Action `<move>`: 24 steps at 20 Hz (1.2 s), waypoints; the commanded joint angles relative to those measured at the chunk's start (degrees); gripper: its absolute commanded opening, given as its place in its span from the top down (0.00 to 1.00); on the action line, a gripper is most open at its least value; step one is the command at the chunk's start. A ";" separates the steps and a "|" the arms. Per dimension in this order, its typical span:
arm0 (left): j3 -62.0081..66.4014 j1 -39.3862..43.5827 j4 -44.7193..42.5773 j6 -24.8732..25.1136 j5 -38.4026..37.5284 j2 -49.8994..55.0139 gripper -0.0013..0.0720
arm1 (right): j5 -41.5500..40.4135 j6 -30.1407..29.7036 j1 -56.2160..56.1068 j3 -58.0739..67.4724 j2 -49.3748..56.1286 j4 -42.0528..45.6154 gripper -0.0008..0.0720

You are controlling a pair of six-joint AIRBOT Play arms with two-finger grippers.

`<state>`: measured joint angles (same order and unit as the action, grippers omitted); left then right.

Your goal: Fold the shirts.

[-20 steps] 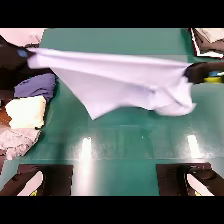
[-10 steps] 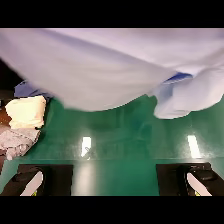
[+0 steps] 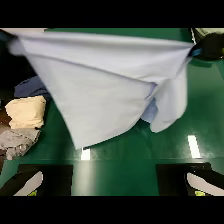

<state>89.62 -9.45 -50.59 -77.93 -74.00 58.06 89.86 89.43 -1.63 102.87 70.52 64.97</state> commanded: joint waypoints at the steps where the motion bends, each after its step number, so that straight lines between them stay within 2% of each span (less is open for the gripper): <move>1: -12.24 -0.04 0.96 1.20 8.83 10.08 0.95 | -8.09 -2.14 0.07 -7.02 8.87 -0.35 0.96; 5: -12.76 -0.07 10.12 6.14 14.69 22.18 0.95 | -22.60 -2.49 0.07 -10.25 17.27 -0.44 0.96; 7: -12.79 -0.07 13.33 6.38 16.48 24.94 0.95 | -28.09 -2.49 0.07 -10.25 19.63 -0.44 0.96; 8: -12.79 -0.07 13.29 6.38 16.76 25.53 0.74 | -30.29 -2.49 0.11 -10.25 20.13 -0.44 0.94; 9: -12.76 -0.07 12.83 6.34 16.76 25.70 0.28 | -31.82 -2.49 0.48 -10.23 20.24 -0.46 0.69; 10: -12.72 -0.24 12.48 6.36 15.98 25.68 0.22 | -32.15 -2.47 1.11 -9.94 20.22 -0.48 0.37; 11: -12.35 -0.61 11.54 6.34 14.25 25.68 0.24 | -30.64 -2.49 2.08 -8.85 20.22 -0.46 0.34; 13: -12.13 -1.64 9.29 6.34 9.11 25.38 0.24 | -23.47 -2.51 4.39 -5.95 19.78 -0.52 0.35; 14: -12.15 -1.77 7.19 6.34 5.55 25.22 0.24 | -19.12 -3.23 5.40 -5.55 18.71 -0.52 0.40; 17: -17.05 -0.22 -0.52 6.36 -1.25 25.03 0.24 | -11.85 -7.23 7.19 -9.88 13.29 -0.50 0.41; 20: -29.81 2.91 -0.46 6.43 3.45 23.26 0.24 | -11.50 -7.48 7.21 -19.63 5.70 -0.76 0.40; 24: -42.62 8.63 -0.04 6.45 11.76 19.89 0.24 | -15.02 -7.50 7.08 -30.88 -2.34 -0.96 0.40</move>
<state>55.07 -4.23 -50.02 -71.53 -66.89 79.72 75.99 82.32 5.34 78.76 73.28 64.20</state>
